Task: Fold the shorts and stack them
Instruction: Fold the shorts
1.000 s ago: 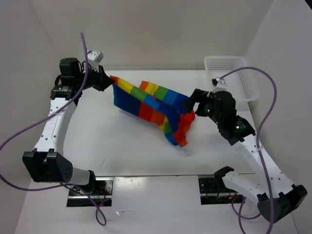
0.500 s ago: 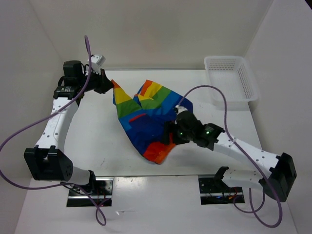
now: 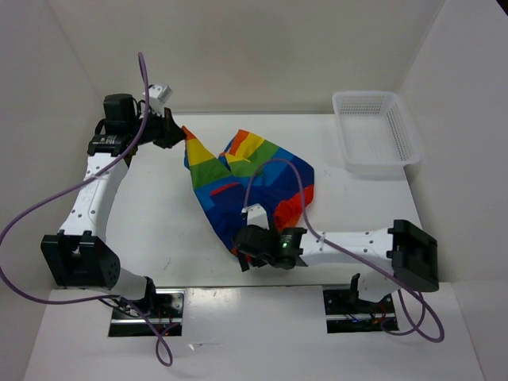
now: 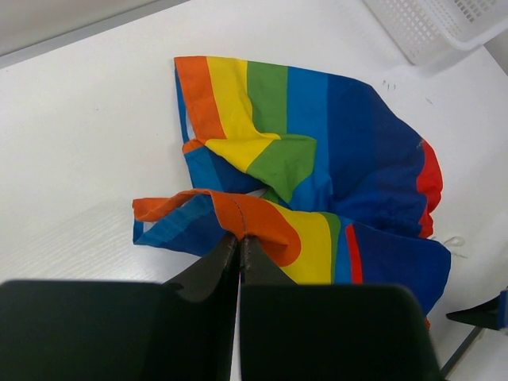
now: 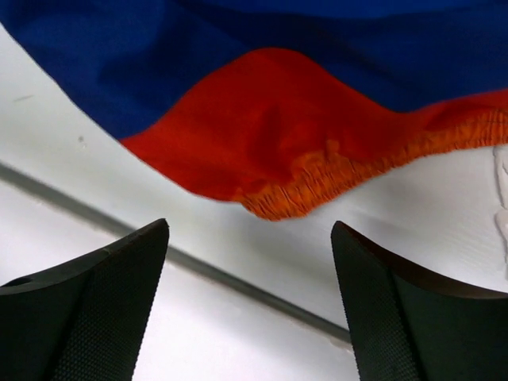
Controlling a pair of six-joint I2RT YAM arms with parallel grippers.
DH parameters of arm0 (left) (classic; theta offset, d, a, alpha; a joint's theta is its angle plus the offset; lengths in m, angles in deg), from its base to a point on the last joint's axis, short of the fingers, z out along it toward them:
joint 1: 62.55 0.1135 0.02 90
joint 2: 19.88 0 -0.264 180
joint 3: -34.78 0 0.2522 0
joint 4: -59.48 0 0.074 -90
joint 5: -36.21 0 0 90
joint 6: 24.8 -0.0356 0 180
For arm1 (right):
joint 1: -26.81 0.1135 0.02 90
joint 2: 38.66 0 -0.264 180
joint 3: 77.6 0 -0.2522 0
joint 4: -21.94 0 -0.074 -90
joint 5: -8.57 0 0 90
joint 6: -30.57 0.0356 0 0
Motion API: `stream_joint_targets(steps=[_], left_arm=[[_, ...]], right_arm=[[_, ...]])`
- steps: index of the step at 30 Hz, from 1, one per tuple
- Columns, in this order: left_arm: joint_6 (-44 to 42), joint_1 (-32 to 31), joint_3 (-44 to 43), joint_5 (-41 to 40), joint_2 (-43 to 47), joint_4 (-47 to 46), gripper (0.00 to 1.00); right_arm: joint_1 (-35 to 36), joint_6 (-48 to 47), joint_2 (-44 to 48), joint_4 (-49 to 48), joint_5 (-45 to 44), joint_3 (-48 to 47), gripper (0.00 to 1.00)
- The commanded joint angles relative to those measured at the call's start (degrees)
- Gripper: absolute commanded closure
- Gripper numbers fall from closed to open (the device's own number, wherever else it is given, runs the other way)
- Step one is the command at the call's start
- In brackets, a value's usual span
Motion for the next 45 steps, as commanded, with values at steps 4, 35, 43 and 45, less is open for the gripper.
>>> stream_joint_targets(steps=[4,35,43,45], left_arm=[[-1.48,0.17,-0.41,2.15,0.47,-1.27,1.0],[-1.48,4.21,-18.32,7.34,0.21,-9.35,1.0],[-1.48,4.21,-42.84,4.36,-3.4,-4.45,1.0],[-1.48,4.21,-48.45,2.86,-2.87,-2.94,1.0]], right_arm=[[5.02,5.64,-9.66,-3.65,-15.98,-6.09,0.1],[-17.27,-17.01,22.06,2.84,-14.5,-19.84,1.0],[-21.6,-31.08,19.06,5.14,-17.05,-43.25,1.0],[-21.6,-32.84,19.59,5.14,-16.34,-47.98,1.0]])
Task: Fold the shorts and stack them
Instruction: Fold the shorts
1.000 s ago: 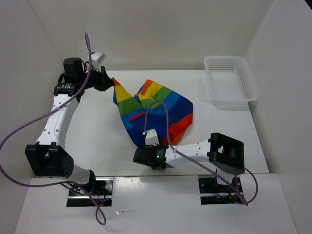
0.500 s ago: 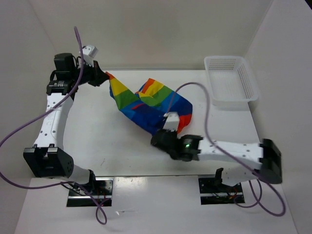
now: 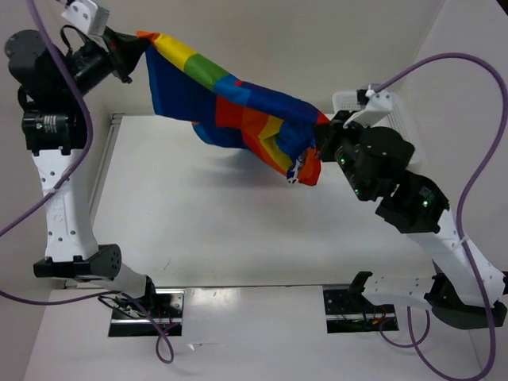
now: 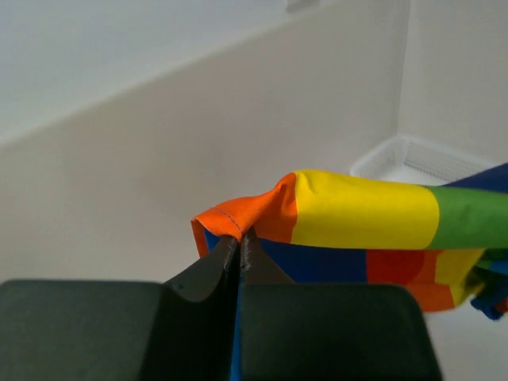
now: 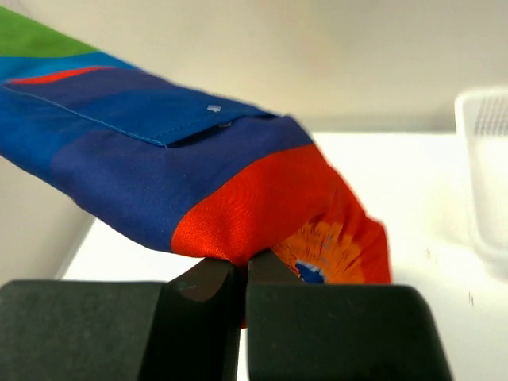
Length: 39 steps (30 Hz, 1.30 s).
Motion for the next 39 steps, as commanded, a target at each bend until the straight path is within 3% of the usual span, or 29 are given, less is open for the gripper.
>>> stream_joint_targets(steps=[1,7,14,18,21,24,25,27,31,34,39], left_arm=[[-1.48,0.12,-8.8,-3.04,1.43,1.21,1.0],[-1.48,0.12,-23.74,-6.91,1.96,4.65,1.0],[-1.48,0.12,-19.12,-12.45,6.97,7.81,1.0],[-1.48,0.12,-13.24,-12.46,8.29,8.43,1.0],[-1.48,0.12,-2.61,-11.84,9.52,7.9,1.0],[-1.48,0.12,9.61,-10.96,9.0,3.17,1.0],[-1.48,0.12,13.64,-10.96,7.69,1.5,1.0],[-1.48,0.12,16.04,-10.96,5.84,-0.09,1.0],[-1.48,0.12,16.76,-11.67,-2.13,-2.99,1.0],[-1.48,0.12,13.61,-11.67,-8.29,-4.48,1.0],[-1.48,0.12,4.55,-9.91,-13.24,-2.12,1.0]], right_arm=[[-0.22,-7.6,1.06,-0.39,1.6,-8.14,1.0],[-0.22,-8.84,1.07,4.25,11.27,-21.67,1.0],[-0.22,-9.37,-3.07,19.35,21.04,-28.45,1.0],[-0.22,-6.74,-3.59,24.47,21.05,-20.48,1.0],[-2.06,-3.66,-1.58,22.56,21.04,-9.85,1.0],[-10.56,-3.13,-4.2,17.72,26.72,-2.54,1.0],[-16.77,-3.82,-7.95,16.67,28.41,-1.05,1.0],[-21.73,-3.83,-11.84,12.65,31.13,-0.34,1.0],[-30.0,-4.97,-22.55,4.71,32.9,-2.25,0.99],[-31.07,-3.13,-33.28,4.7,28.34,-9.01,0.99],[-31.07,-2.51,-35.25,1.81,30.17,-11.59,0.99]])
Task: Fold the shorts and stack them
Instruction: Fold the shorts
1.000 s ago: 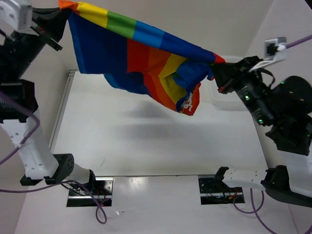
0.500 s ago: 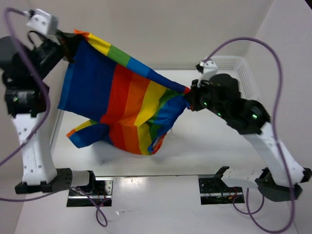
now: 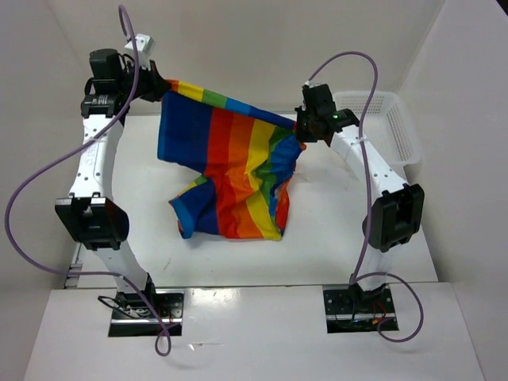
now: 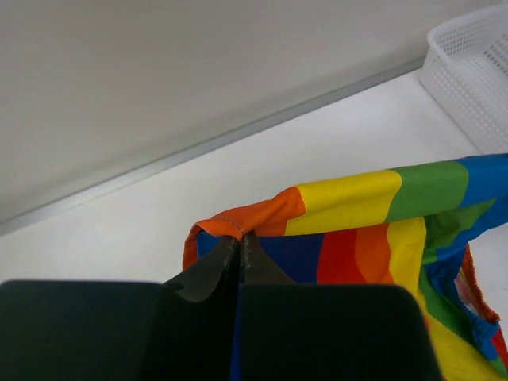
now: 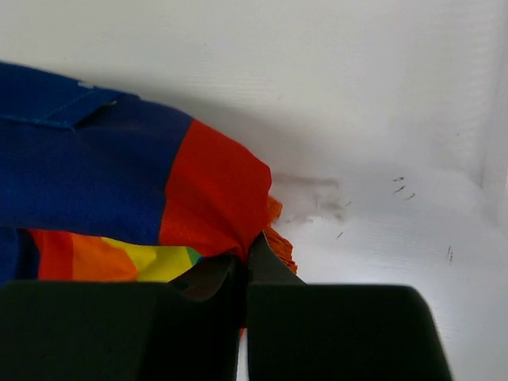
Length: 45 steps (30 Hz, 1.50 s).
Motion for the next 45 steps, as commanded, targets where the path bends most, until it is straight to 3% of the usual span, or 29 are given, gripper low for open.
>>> stream_joint_targets(steps=[1,6,10,13,17,22,25,27,32,36,40,43,45], left_arm=[[-1.32,0.45,-8.16,1.34,1.06,-3.94,1.0],[-1.32,0.45,-10.54,2.67,2.1,-3.31,1.0],[-1.32,0.45,-6.17,4.6,6.4,-3.31,1.0],[-1.32,0.45,-2.64,6.61,10.62,-3.31,1.0],[-1.32,0.45,5.0,8.73,15.81,-4.63,1.0],[-1.32,0.45,12.64,9.96,19.42,-5.15,1.0],[-1.32,0.45,16.34,10.67,21.52,-5.15,1.0],[-1.32,0.45,16.88,10.67,21.53,-5.15,1.0],[-1.32,0.45,16.88,11.72,21.53,-5.15,1.0],[-1.32,0.45,14.69,11.72,20.3,-5.15,1.0],[-1.32,0.45,9.25,11.19,16.63,-3.84,1.0],[-1.32,0.45,2.05,10.5,12.93,-1.56,1.0],[-1.32,0.45,-1.99,10.49,10.73,-0.41,1.0]], right_arm=[[-0.12,0.11,4.37,-5.67,1.21,-4.0,0.99],[-0.12,-0.08,7.26,-6.2,4.39,2.58,0.93],[0.4,3.27,14.2,-10.22,6.05,16.61,0.91],[0.4,6.08,22.11,-14.71,8.25,25.93,0.44],[0.4,9.33,27.65,-15.25,9.05,32.21,0.36],[0.4,21.33,32.58,-15.25,12.64,37.47,0.36],[0.4,33.62,32.07,-21.21,21.16,42.3,0.33],[0.4,39.63,30.31,-27.8,25.73,45.99,0.26],[0.4,57.55,25.21,-42.32,31.02,51.38,0.26],[1.19,63.63,22.05,-48.81,31.02,54.96,0.3],[-2.49,66.64,15.55,-58.04,37.42,56.74,0.32],[-6.18,62.96,10.19,-61.2,41.2,53.5,0.32],[-8.72,56.41,6.42,-58.34,44.54,46.75,0.31]])
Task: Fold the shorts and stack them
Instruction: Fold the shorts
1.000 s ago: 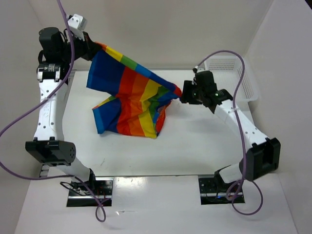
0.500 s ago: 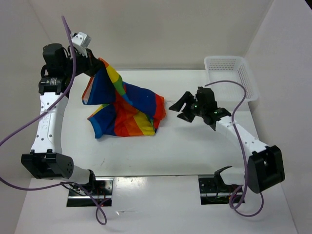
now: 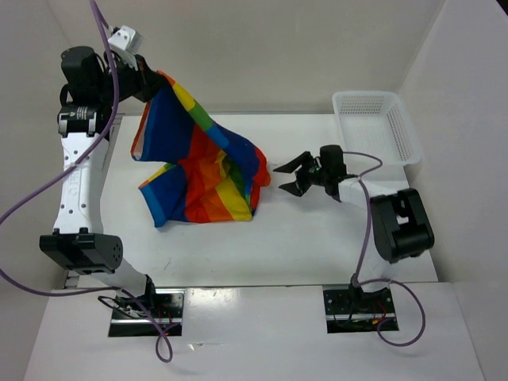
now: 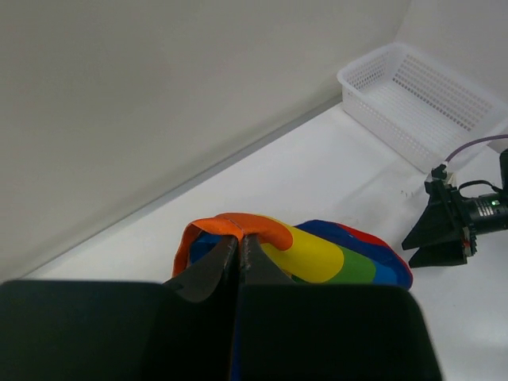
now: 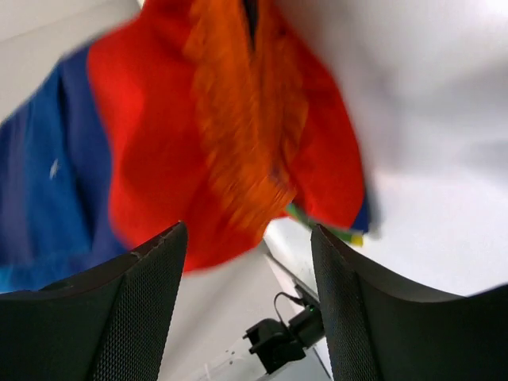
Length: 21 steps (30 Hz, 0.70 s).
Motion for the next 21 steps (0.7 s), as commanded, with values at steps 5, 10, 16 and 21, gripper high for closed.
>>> stream_joint_targets(steps=[5,10,16,21], left_arm=[[-1.3,0.34,-6.7,0.83,-3.32,-0.28,1.0],[-1.3,0.34,-6.17,0.83,-3.32,-0.28,1.0],[-1.3,0.34,-6.17,0.83,-3.32,-0.28,1.0],[-1.3,-0.18,-5.04,0.83,-3.32,-0.28,1.0]], right_arm=[[-2.73,-1.26,-3.71,-5.74,3.26,-6.36,0.31],[2.79,15.69,-0.11,-17.63,-0.25,4.03,0.31],[7.9,22.84,1.13,-20.81,-5.27,5.8,0.31],[9.75,22.84,-1.51,-20.79,-6.85,3.34,0.31]])
